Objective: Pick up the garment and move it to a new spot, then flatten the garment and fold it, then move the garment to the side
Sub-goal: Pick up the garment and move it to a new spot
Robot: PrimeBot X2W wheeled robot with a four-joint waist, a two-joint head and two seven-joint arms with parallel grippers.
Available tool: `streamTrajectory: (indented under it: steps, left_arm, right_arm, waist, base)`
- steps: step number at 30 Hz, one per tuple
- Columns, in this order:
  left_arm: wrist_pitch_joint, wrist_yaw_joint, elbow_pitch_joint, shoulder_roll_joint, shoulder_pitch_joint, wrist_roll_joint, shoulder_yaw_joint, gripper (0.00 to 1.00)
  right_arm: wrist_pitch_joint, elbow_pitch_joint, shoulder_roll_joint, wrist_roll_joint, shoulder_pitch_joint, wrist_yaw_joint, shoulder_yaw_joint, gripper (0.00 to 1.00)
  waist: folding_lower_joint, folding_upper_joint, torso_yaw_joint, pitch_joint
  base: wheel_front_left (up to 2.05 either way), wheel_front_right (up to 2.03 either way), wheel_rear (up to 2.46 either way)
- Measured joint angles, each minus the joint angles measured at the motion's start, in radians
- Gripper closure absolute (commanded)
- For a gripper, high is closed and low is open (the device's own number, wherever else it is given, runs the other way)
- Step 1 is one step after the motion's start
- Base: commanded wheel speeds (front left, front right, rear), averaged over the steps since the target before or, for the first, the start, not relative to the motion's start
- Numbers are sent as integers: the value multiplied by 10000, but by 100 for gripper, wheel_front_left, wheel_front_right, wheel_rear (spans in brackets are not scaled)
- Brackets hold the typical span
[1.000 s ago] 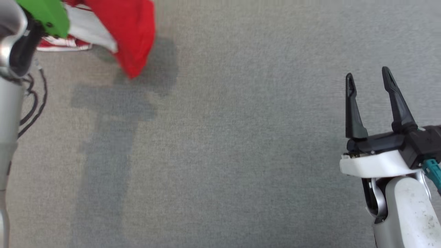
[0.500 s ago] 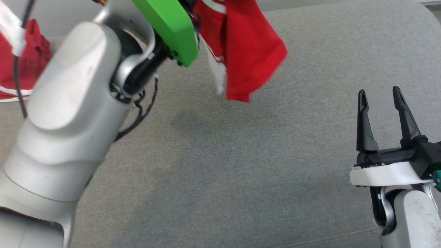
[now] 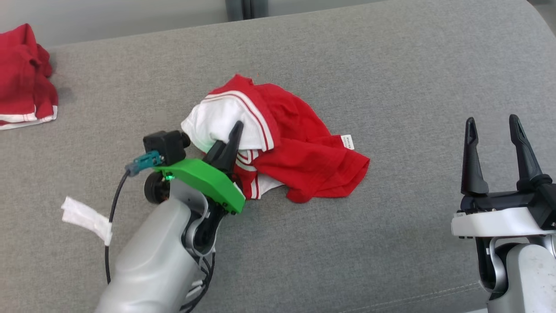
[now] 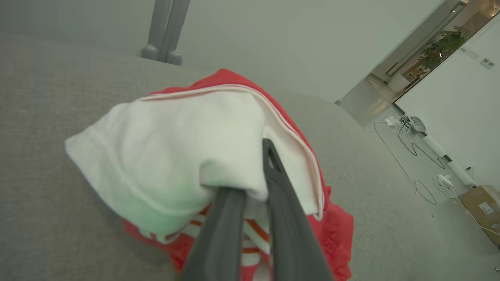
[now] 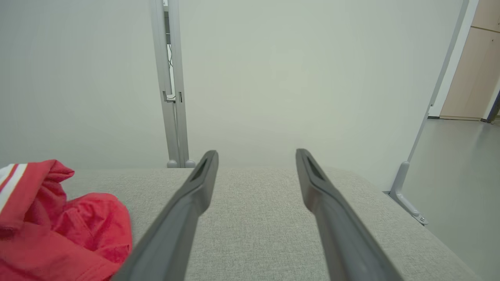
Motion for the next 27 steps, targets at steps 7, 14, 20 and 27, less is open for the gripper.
streamTrajectory:
  steps: [7, 14, 20, 27]
  left_arm:
    - [-794, -48, 963, -236, 682, -159, 270, 40]
    - [-984, 29, 591, -374, 945, 961, 811, 0]
    - [-1016, 439, -895, -100, 1961, 2834, 1929, 0]
    - [-1016, 717, -2105, -33, 3374, 4391, 2786, 0]
  right_arm:
    - [0, 217, 2, -59, 2, 0, 173, 0]
    - [0, 558, 6, -65, 34, 0, 376, 0]
    - [0, 888, 6, -186, 238, 0, 343, 0]
    - [0, 1139, 8, -307, 523, 0, 389, 0]
  waist:
    - [0, 0, 482, 42]
    - [0, 0, 874, -226]
    - [0, 0, 1103, -743]
    - [0, 0, 1395, -1389]
  base:
    - [0, 0, 0]
    - [0, 0, 0]
    - [0, 0, 0]
    - [0, 0, 0]
